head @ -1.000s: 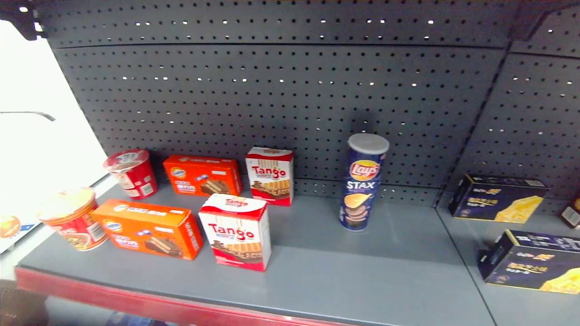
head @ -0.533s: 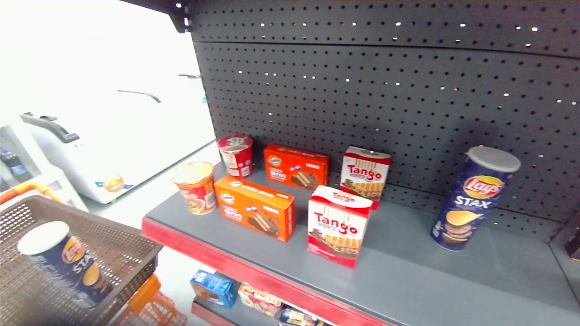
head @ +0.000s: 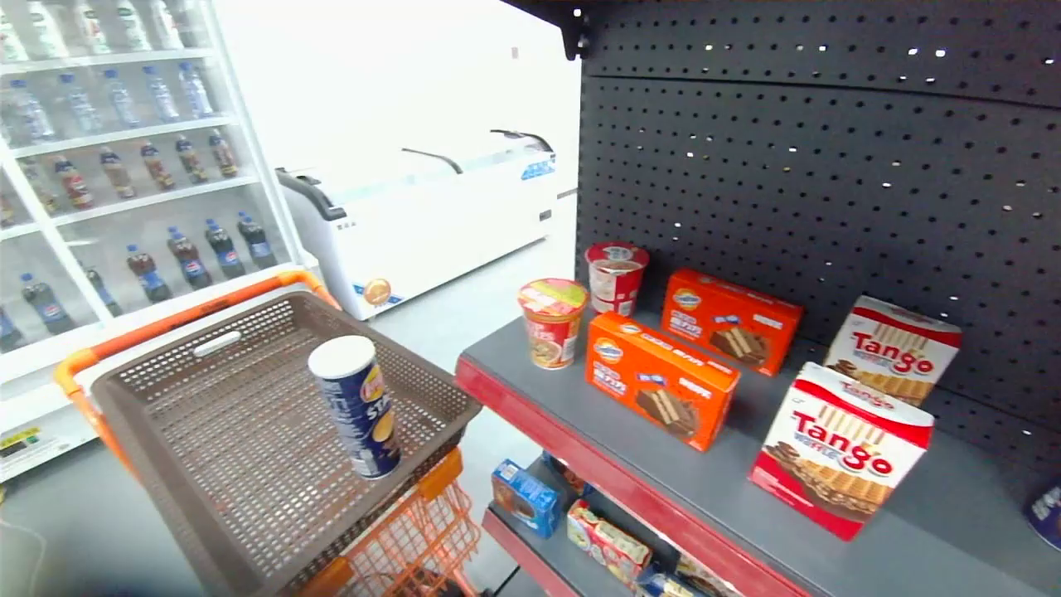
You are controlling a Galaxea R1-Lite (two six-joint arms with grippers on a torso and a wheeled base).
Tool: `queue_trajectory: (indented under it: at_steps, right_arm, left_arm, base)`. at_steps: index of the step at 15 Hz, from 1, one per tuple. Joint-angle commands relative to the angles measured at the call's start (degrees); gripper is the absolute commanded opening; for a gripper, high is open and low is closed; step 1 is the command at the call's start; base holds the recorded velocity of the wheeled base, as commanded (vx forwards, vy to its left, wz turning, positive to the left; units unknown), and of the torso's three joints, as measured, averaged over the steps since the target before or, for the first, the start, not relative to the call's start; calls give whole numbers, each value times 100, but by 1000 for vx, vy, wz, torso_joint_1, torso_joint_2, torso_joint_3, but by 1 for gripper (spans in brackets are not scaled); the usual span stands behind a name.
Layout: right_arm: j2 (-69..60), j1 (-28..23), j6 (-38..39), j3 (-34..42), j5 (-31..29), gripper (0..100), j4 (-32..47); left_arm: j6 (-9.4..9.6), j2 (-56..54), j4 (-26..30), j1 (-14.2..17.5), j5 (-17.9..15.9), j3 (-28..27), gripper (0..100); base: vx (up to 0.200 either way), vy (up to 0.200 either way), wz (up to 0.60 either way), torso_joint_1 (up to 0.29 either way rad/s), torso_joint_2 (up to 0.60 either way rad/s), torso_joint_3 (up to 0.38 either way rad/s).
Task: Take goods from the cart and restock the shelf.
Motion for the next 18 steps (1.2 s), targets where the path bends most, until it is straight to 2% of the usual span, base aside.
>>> queue_trajectory:
  at_steps: [1,2,3,7,8,9,10,11,13,14,15,16,17,18]
  right_arm:
    - [0,1,-4,-7,-2,100,4]
    - [0,1,-4,2,-2,100,4]
    - [0,1,22,-7,-2,100,4]
    - [0,1,13,-7,-2,100,4]
    - [0,1,13,2,-2,100,4]
    - [0,1,13,2,-2,100,4]
    - [0,1,13,-7,-2,100,4]
    - [0,1,22,-7,-2,100,4]
    - [0,1,13,-7,-2,100,4]
    - [0,1,13,2,-2,100,4]
    - [0,1,13,2,-2,100,4]
    - [0,1,13,2,-2,100,4]
    - [0,1,13,-7,-2,100,4]
    - [0,1,13,2,-2,100,4]
  left_arm:
    - [-1,9,-2,1,1,1,100]
    - [42,0,-2,1,1,10,100]
    - [7,-9,-2,1,10,10,100]
    - [7,9,-2,1,-16,1,100]
    - [51,0,-19,9,-25,10,100]
    - [245,-9,-46,1,-122,-78,100]
    - [464,18,42,1,-403,-403,100]
    - [482,246,262,-26,-535,-781,100]
    - [482,1274,561,-26,-561,-1845,100]
    - [491,2083,552,1,-535,-2398,100]
    - [482,2514,534,18,-526,-2662,100]
    - [482,3630,490,27,-508,-3198,100]
    - [482,4746,236,27,-526,-3708,100]
    - [491,5423,-81,18,-561,-3945,100]
  base:
    - [0,0,600,-2,-2,2]
    - [0,0,600,7,2,2]
    - [0,0,600,2,2,2]
    - [0,0,0,0,0,0]
    - [0,0,0,0,0,0]
    - [0,0,0,0,0,0]
    - [0,0,0,0,0,0]
    - [0,0,0,0,0,0]
    - [0,0,0,0,0,0]
    - [0,0,0,0,0,0]
    - [0,0,0,0,0,0]
    - [0,0,0,0,0,0]
    - [0,0,0,0,0,0]
    - [0,0,0,0,0,0]
